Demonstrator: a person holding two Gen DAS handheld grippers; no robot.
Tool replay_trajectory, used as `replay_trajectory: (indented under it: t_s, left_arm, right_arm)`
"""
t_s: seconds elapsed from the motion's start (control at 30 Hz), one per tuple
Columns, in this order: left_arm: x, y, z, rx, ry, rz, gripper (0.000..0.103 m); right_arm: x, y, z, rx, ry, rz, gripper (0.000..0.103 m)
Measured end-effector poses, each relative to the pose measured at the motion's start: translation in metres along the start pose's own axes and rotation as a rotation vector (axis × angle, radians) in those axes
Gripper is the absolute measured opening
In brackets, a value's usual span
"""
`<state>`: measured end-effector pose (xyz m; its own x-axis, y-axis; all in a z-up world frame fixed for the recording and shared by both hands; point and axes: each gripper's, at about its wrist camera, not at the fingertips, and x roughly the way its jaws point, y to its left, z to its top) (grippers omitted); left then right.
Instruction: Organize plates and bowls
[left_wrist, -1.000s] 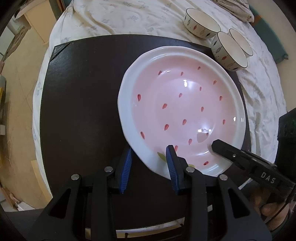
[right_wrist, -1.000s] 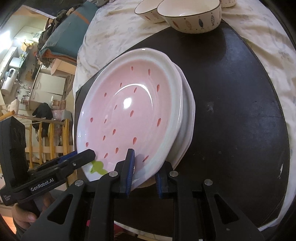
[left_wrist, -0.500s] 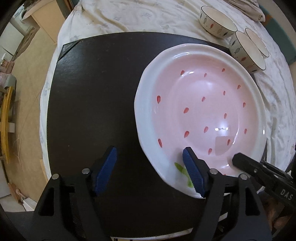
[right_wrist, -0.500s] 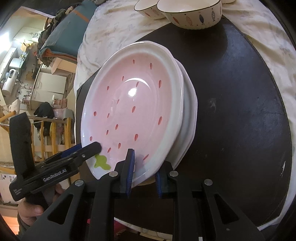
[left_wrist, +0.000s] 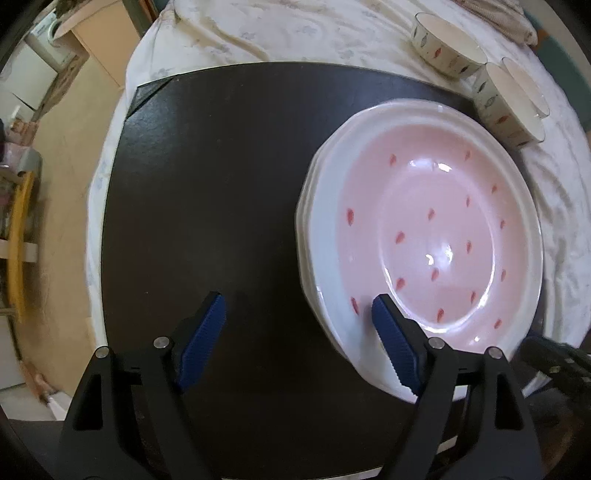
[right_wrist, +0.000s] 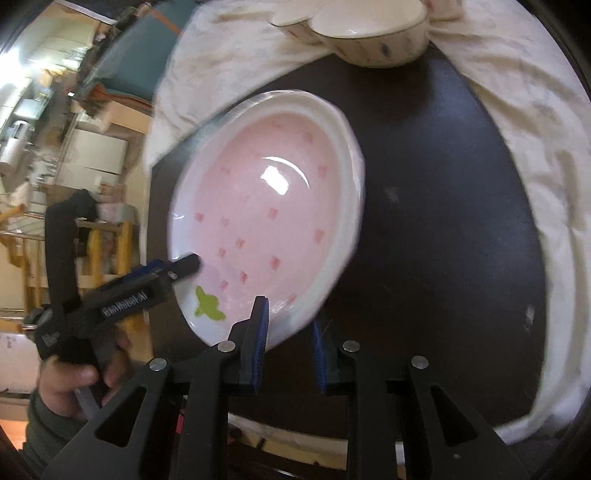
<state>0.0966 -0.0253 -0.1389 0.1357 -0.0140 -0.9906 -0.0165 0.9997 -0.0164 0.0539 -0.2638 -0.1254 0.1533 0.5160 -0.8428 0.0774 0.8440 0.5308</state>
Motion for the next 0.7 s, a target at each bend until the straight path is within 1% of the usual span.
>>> replay_trajectory:
  t_s: [0.07,0.17,0.23,0.3,0.43,0.53,0.6,0.67,0.7]
  left_arm:
    - [0.001,0.000,0.001,-0.006,0.009,-0.006,0.080]
    - [0.002,-0.004,0.002,-0.006,0.013,-0.002,0.080]
    - [0.002,-0.010,0.003,0.012,0.005,0.011,0.080]
    - [0.002,-0.012,0.005,0.029,0.001,0.013,0.080]
    - [0.010,-0.021,0.011,0.049,0.022,-0.016,0.080]
    - [0.008,-0.023,0.011,0.064,0.013,-0.005,0.080]
    - [0.007,-0.025,0.011,0.075,0.008,0.001,0.080]
    - [0.005,-0.026,0.009,0.089,0.005,0.002,0.080]
    - [0.005,-0.028,0.008,0.094,0.004,0.004,0.080]
  right_arm:
    - [-0.007,-0.006,-0.002,0.013,-0.013,0.012,0.025]
    - [-0.022,-0.021,-0.001,0.059,-0.068,0.018,0.025]
    - [-0.033,-0.032,0.001,0.093,-0.131,-0.010,0.025]
    - [-0.037,-0.036,0.005,0.102,-0.163,-0.039,0.025]
    - [-0.028,-0.034,0.012,0.111,-0.159,-0.036,0.025]
    - [-0.017,-0.027,0.019,0.106,-0.139,-0.053,0.025]
    - [-0.007,-0.020,0.023,0.088,-0.120,-0.093,0.025]
    - [0.002,-0.019,0.022,0.088,-0.096,-0.107,0.030]
    - [0.006,-0.019,0.022,0.093,-0.086,-0.111,0.034]
